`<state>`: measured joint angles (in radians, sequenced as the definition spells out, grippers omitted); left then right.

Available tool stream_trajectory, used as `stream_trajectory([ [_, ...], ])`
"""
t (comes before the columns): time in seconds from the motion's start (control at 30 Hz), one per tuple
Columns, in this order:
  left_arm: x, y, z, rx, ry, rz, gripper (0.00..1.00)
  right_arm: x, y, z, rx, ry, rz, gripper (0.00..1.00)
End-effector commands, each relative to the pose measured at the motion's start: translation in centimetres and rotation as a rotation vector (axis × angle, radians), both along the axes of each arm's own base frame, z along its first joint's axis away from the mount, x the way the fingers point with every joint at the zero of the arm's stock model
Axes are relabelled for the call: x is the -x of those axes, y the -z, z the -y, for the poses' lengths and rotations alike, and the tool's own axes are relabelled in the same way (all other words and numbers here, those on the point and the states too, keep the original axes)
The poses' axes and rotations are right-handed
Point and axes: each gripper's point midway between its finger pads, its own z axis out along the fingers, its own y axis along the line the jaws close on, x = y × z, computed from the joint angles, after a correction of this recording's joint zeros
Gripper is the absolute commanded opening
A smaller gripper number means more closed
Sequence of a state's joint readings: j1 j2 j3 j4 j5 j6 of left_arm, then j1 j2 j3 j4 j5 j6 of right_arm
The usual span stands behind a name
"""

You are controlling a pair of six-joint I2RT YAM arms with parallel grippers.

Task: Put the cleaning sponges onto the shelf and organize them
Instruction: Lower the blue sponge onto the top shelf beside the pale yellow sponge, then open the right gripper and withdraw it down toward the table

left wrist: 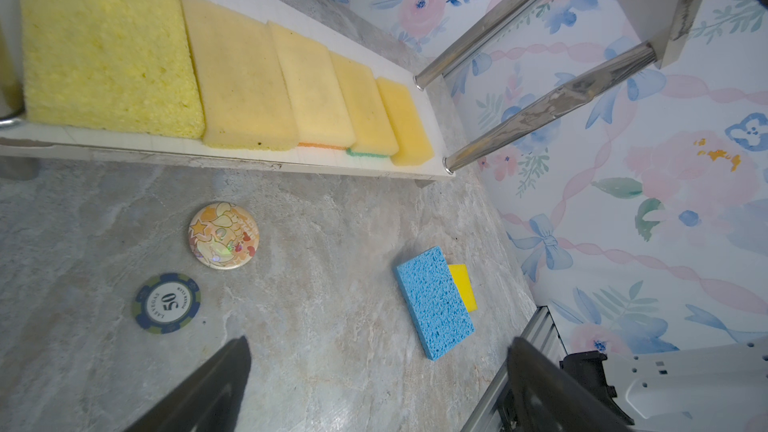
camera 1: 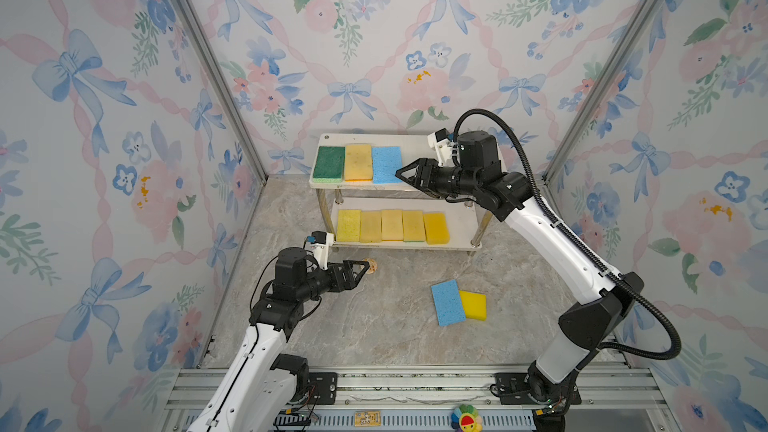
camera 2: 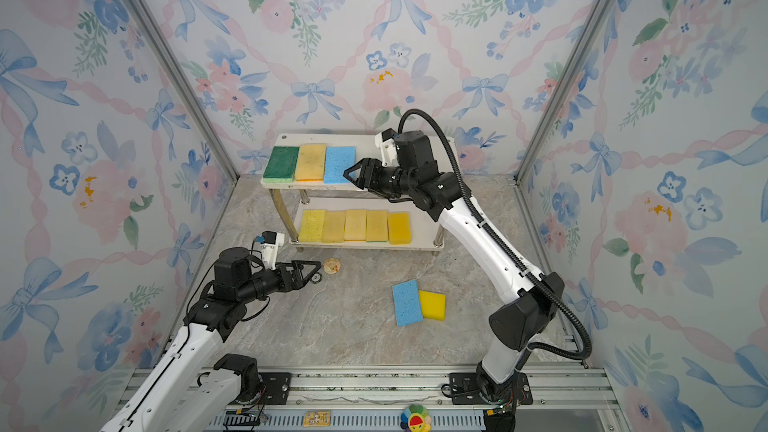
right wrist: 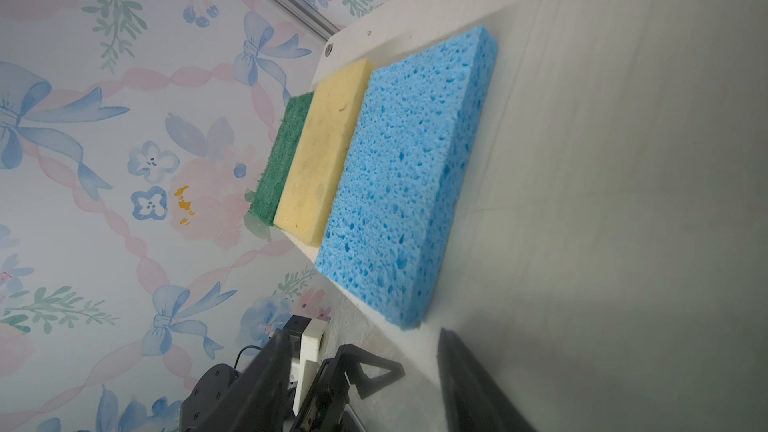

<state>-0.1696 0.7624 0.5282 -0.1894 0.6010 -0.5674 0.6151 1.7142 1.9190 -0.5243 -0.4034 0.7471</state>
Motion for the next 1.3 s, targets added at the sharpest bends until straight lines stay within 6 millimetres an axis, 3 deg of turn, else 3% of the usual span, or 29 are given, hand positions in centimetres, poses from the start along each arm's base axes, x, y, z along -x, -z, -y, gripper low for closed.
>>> stream_trajectory([
  [0.0, 0.4, 0.4, 0.0, -0.008, 0.018, 0.003, 0.98, 1.3, -0.6, 0.5, 0.049, -0.009, 0.024, 0.60],
  [0.43, 0.4, 0.4, 0.0, -0.007, 0.019, 0.005, 0.98, 2.5, -1.2, 0.7, 0.056, -0.025, 0.044, 0.61],
  [0.5, 0.4, 0.3, 0.0, -0.006, 0.021, 0.007, 0.98, 4.0, -2.5, 1.3, 0.056, -0.032, 0.078, 0.62],
  [0.67, 0.5, 0.1, 0.1, -0.005, 0.025, 0.015, 0.98, 6.8, -2.6, 3.1, 0.094, -0.020, 0.110, 0.65],
  [1.0, 0.7, 0.0, 0.3, -0.001, 0.036, 0.020, 0.98, 12.7, 1.1, 10.2, 0.199, 0.058, 0.124, 0.73],
  [1.27, 1.6, 1.0, 1.8, 0.043, 0.083, -0.069, 0.98, 17.6, 8.0, 16.3, 0.361, 0.087, 0.018, 0.84],
])
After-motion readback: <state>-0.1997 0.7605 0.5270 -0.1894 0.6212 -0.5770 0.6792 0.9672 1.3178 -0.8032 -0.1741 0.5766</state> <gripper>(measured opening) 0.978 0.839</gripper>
